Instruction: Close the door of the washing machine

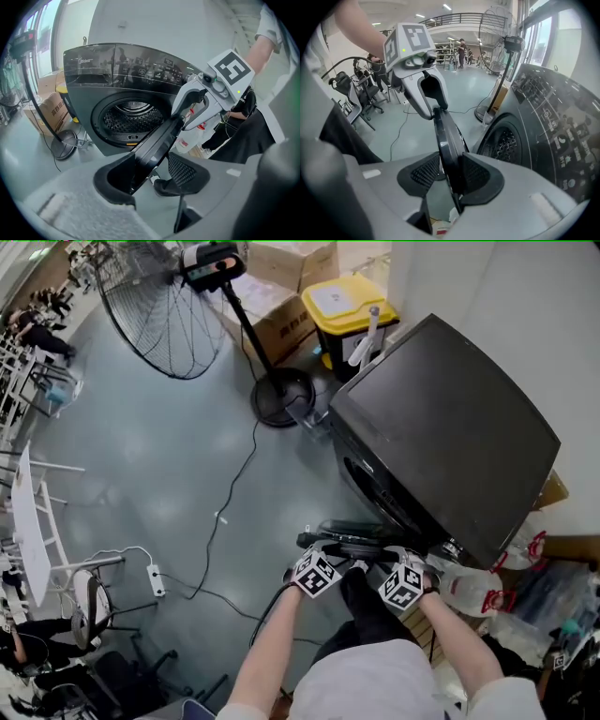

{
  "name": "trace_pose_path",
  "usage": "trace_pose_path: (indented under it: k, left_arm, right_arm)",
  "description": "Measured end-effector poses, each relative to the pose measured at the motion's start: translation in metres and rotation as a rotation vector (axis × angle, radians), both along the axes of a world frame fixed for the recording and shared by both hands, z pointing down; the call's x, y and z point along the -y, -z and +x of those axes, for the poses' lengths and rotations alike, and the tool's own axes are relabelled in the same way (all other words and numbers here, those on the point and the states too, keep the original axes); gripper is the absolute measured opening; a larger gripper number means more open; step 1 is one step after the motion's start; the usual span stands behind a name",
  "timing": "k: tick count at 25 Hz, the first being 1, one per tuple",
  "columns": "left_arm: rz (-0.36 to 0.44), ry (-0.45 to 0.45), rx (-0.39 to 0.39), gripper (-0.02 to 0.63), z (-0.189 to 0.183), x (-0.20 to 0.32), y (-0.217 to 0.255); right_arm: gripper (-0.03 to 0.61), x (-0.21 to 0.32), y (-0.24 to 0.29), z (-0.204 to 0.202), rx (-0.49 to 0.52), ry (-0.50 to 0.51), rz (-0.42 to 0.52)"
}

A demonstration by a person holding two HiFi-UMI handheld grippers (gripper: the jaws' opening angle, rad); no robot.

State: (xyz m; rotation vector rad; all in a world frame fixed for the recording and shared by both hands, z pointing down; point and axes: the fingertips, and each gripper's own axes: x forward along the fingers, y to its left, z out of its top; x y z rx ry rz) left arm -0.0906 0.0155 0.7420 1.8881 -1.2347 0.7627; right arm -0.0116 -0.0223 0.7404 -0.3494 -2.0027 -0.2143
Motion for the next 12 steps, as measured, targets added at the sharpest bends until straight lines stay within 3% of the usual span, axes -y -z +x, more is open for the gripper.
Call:
trace_pose_path:
  k: [12]
  left_arm:
    - [-0.016,-0.135,-0.012,0.215,-0.018,0.034,-0.002]
  right_arm:
    - [0.150,0.024,-0.001,-0.013,0.000,-0.097,-0.011]
